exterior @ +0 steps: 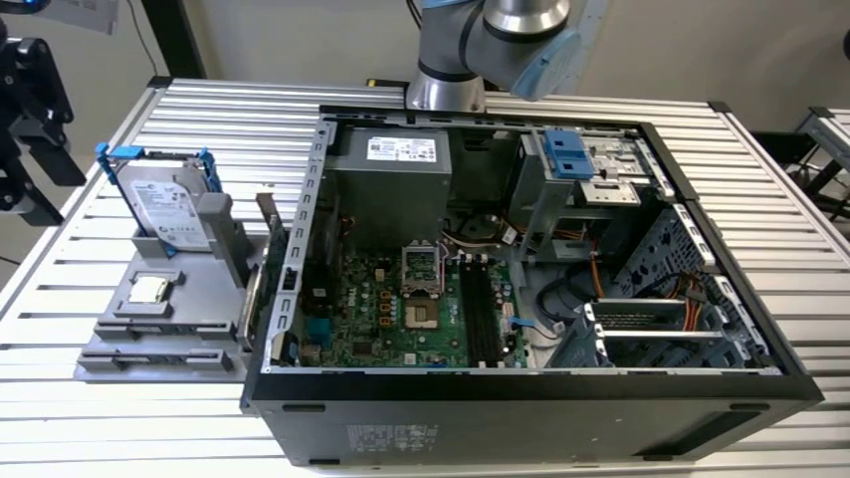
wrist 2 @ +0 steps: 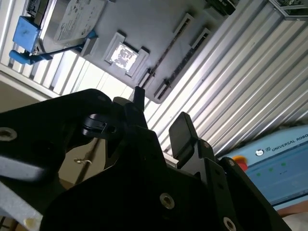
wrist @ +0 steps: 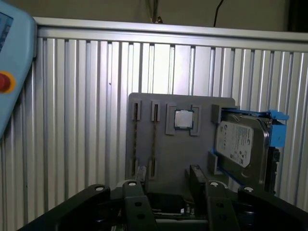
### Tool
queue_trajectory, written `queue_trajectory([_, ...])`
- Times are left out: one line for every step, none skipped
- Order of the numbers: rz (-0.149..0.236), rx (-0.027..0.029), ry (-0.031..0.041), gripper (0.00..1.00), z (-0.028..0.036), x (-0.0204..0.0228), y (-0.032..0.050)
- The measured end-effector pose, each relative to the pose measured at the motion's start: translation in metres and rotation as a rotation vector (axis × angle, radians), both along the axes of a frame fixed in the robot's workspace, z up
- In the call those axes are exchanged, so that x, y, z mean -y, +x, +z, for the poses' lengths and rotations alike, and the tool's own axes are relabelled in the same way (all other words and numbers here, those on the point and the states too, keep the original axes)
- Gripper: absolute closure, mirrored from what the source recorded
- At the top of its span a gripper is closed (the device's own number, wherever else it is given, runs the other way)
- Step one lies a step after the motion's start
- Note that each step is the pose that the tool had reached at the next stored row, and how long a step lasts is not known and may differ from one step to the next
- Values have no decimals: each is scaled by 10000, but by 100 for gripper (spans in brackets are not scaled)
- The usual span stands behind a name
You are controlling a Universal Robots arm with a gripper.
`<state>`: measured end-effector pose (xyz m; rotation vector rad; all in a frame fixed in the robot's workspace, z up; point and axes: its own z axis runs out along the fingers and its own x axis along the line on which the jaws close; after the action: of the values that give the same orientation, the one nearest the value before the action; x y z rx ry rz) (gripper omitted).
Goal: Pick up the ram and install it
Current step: 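Pick up the ram and move it above insertion slot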
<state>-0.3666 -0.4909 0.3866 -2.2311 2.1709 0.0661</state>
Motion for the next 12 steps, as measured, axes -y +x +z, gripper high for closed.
queue_trajectory([0,2,1,0,-11,0,0])
queue_trajectory([0,6,3,0,-27,1,0])
queue_trajectory([0,7,1,0,-43,1,0])
queue_trajectory([-2,9,1,0,-61,1,1])
queue_trajectory([-5,13,2,0,-80,1,1])
queue_trajectory([-10,13,2,0,-97,3,1])
queue_trajectory([-16,13,1,0,-116,7,4])
queue_trajectory([-26,13,1,0,-134,11,7])
queue_trajectory([-38,13,1,0,-152,17,10])
queue_trajectory([-48,13,1,0,-169,23,13])
queue_trajectory([-61,15,2,0,-186,31,16])
queue_trajectory([-74,15,1,0,-200,41,17])
